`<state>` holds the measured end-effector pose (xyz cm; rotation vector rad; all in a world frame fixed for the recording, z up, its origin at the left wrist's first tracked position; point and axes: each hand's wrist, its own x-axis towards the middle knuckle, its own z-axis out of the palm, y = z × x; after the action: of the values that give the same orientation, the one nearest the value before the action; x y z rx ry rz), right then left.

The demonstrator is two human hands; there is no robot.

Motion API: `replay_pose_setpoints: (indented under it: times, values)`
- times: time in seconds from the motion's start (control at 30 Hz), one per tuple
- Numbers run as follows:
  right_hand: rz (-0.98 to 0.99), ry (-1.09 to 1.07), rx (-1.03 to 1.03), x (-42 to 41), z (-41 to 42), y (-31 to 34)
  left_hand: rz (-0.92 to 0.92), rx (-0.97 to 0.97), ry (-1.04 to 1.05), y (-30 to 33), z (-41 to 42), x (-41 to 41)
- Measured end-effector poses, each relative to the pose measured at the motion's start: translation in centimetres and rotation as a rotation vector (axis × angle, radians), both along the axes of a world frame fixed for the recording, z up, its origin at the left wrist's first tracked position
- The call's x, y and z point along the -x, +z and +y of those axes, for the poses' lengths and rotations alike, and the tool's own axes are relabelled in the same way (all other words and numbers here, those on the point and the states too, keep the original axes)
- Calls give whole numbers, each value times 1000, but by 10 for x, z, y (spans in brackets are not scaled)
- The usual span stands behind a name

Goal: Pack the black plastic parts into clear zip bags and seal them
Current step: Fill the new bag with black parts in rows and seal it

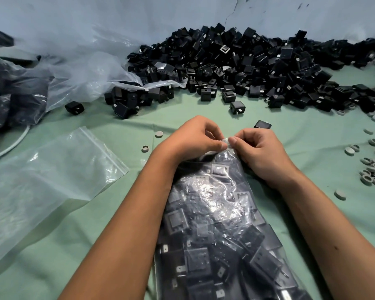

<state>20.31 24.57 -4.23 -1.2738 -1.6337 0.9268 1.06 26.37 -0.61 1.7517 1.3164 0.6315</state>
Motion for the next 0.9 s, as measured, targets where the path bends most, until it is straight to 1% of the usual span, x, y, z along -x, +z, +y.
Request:
replay_pose_setpoints:
  times: [0.13,0.3,0.43,0.67,0.77,0.9]
  values:
    - [-16,-15,-22,1,-1,1,-4,0,-13,1,-1,-2]
    - [22,67,64,-1,-1,4,38,-31,-25,0,1,-5]
    - [42,75,46,-1,-2,3,24,16,-30,0,0,-2]
    - [-18,49,-17,0,-2,3,38,92,-19,2,0,0]
    - [-12,33,-2,1,0,2,40,106,-4,2,0,2]
    - [-94,111,34,-1,-1,4,47,92,-4,2,-1,2]
